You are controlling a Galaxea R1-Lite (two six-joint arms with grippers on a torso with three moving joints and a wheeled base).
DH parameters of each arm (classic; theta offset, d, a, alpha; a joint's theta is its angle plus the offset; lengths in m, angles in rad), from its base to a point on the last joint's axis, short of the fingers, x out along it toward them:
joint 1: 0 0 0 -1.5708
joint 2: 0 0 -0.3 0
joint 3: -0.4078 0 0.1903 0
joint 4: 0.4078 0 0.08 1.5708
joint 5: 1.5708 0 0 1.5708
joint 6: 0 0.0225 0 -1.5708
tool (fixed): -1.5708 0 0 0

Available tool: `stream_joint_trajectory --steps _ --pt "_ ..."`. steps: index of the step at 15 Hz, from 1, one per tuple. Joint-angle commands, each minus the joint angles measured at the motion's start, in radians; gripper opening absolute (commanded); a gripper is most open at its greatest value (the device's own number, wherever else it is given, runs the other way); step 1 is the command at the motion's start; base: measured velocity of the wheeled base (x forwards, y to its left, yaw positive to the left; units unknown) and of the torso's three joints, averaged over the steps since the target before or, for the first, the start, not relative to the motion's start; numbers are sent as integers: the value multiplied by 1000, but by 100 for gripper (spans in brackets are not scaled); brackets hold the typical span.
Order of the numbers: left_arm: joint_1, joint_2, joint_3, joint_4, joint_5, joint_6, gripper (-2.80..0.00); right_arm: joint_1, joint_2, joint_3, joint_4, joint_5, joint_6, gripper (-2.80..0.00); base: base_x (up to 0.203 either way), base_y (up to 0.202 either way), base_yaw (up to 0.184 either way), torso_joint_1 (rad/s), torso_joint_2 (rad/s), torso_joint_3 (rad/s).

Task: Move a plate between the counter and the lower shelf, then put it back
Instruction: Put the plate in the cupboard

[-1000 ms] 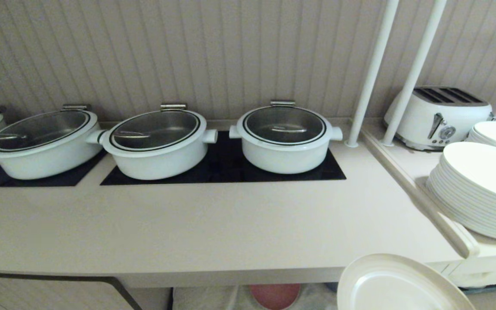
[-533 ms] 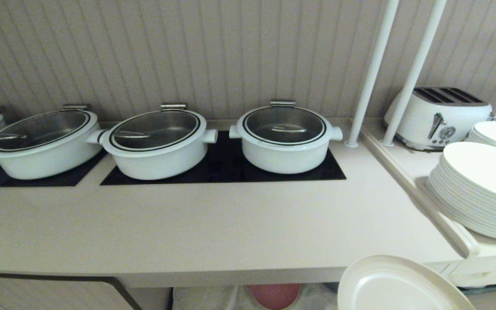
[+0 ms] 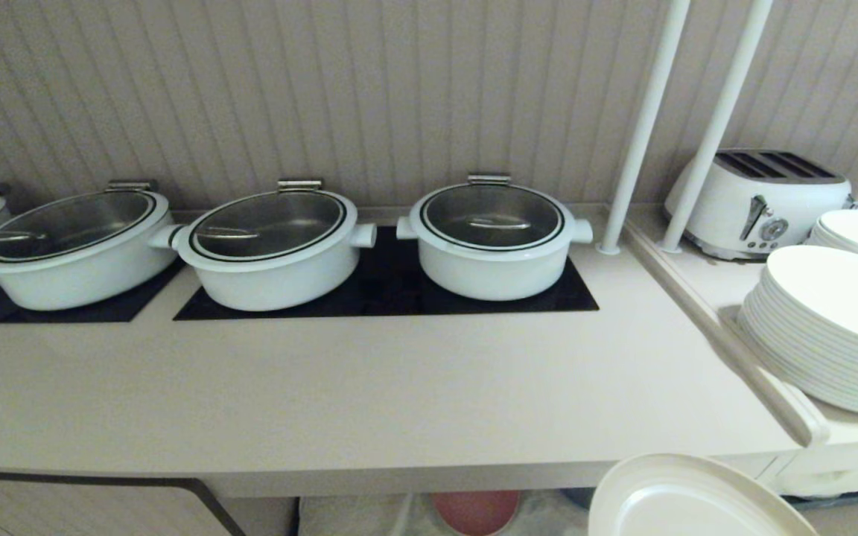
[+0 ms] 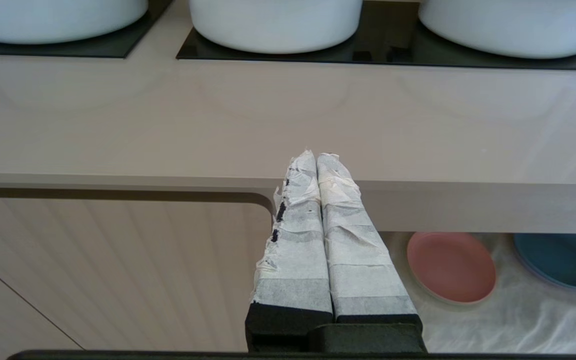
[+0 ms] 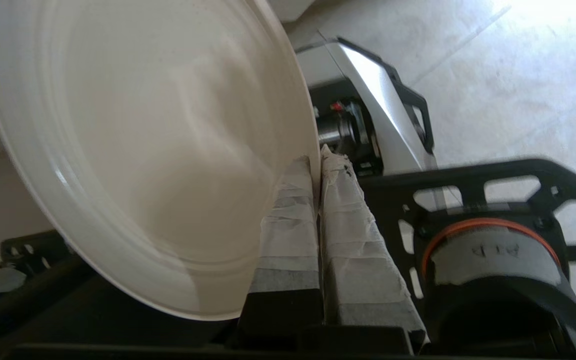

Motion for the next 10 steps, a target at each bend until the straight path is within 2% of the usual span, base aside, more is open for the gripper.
stream_joint_trajectory --steps 1,10 --pt "0 0 0 0 0 -2 -280 0 -16 16 23 3 5 -280 0 0 0 0 0 0" --pt "0 0 0 0 0 -2 -280 4 -38 23 32 3 7 -280 0 0 0 0 0 0"
